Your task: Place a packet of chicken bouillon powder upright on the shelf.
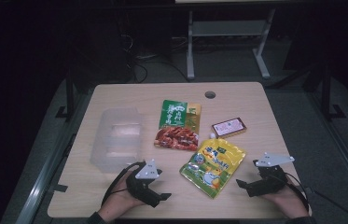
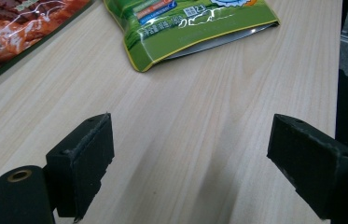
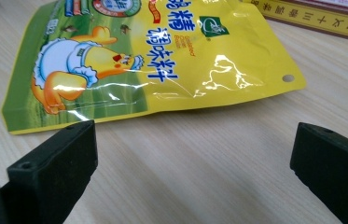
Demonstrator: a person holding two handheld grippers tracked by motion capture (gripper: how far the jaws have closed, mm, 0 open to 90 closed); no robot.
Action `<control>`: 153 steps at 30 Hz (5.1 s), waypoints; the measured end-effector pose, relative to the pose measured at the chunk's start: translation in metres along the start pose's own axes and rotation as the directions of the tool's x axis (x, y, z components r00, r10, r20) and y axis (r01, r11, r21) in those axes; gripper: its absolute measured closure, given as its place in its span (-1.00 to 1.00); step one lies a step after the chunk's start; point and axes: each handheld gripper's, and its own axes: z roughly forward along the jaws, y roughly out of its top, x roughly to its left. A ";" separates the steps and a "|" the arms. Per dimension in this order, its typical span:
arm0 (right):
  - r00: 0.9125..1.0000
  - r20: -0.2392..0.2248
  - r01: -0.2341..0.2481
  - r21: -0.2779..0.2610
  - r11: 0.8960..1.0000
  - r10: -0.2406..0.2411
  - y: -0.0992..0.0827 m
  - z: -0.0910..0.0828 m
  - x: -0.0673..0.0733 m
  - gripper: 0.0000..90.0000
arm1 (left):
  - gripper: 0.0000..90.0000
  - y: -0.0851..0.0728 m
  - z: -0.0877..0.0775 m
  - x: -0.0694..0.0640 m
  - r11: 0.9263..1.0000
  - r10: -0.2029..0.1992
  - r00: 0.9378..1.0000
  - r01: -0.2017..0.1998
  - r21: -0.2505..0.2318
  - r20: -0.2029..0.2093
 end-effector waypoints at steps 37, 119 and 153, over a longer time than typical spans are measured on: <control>0.999 -0.034 0.034 0.018 0.999 -0.033 0.076 0.037 -0.022 0.99 | -0.68 -0.009 -0.010 -0.008 0.998 -0.049 0.998 0.048 -0.040 -0.026; 0.962 -0.239 0.171 0.139 0.975 -0.134 0.083 0.099 -0.026 1.00 | -0.68 -0.011 -0.011 -0.010 0.997 -0.054 0.998 0.053 -0.056 -0.015; 0.964 -0.216 0.174 0.062 0.983 -0.157 0.040 0.018 0.025 0.97 | -0.68 0.024 0.012 0.001 0.996 -0.089 0.996 0.088 -0.033 -0.013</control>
